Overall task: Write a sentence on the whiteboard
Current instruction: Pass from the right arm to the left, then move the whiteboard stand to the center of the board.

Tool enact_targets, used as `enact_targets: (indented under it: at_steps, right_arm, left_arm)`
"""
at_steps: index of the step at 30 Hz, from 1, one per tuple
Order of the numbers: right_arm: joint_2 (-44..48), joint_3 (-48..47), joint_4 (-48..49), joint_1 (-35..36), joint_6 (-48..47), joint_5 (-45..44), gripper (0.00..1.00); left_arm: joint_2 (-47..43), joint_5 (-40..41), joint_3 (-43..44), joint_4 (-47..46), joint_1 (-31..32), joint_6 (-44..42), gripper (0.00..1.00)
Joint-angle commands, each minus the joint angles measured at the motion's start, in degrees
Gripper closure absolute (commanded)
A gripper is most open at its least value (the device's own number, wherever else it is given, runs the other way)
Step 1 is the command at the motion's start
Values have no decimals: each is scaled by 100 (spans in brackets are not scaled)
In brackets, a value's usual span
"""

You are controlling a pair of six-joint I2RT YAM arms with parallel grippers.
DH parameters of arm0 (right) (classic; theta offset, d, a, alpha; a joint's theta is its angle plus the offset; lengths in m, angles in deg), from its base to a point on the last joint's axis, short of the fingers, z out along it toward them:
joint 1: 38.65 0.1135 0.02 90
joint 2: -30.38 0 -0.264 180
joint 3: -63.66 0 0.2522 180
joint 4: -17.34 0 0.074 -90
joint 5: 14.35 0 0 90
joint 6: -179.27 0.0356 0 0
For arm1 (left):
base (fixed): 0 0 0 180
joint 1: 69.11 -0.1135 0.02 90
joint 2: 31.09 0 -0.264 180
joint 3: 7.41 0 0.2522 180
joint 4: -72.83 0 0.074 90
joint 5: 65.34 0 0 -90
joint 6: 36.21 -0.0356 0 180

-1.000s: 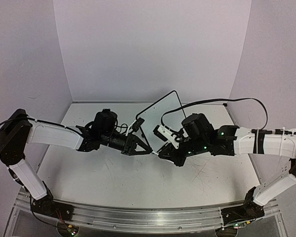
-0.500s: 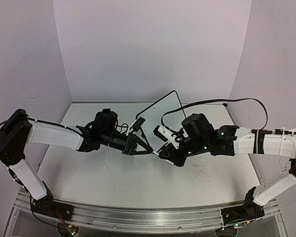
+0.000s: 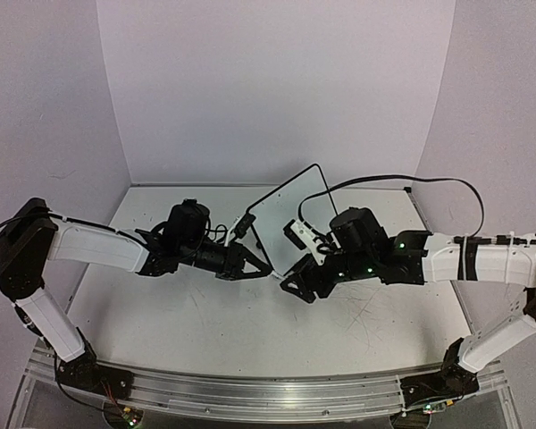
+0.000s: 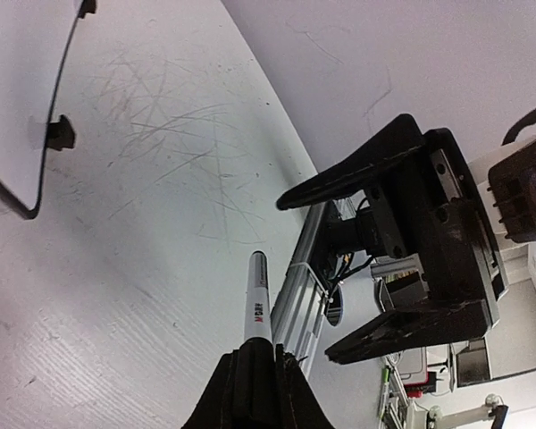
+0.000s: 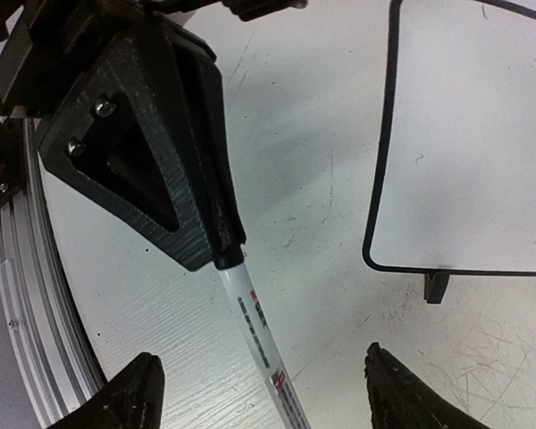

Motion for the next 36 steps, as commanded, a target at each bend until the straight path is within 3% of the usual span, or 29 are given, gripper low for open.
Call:
enact_targets:
  at_steps: [1, 5, 12, 23, 28, 32, 36]
  right_arm:
    - [248, 210, 358, -168, 684, -783, 19]
    - [145, 323, 320, -725, 1068, -1372, 19]
    - [-1393, -420, 156, -1059, 402, -1537, 27]
    - [-2954, -1248, 495, -1059, 136, -1352, 48]
    - [-3150, -1189, 998, -1047, 276, -1254, 59]
    - [-3265, -1172, 1230, -972, 455, -1506, 74]
    - [-3393, -1231, 1421, -681, 684, -1900, 81]
  left_arm:
    - [-586, 622, -140, 884, -296, -408, 100]
    - [-1287, 1745, 87, 2921, -379, -1301, 100]
    - [-2708, 2796, 125, 4584, -526, -1558, 100]
    - [-4029, 4711, 282, 4821, -564, -1155, 100]
    - [-4108, 5045, 426, 4821, -564, -1319, 100]
    - [-4188, 5206, 478, 4821, -564, -1378, 100]
    - [-4285, 5329, 461, 4812, -564, -1380, 100]
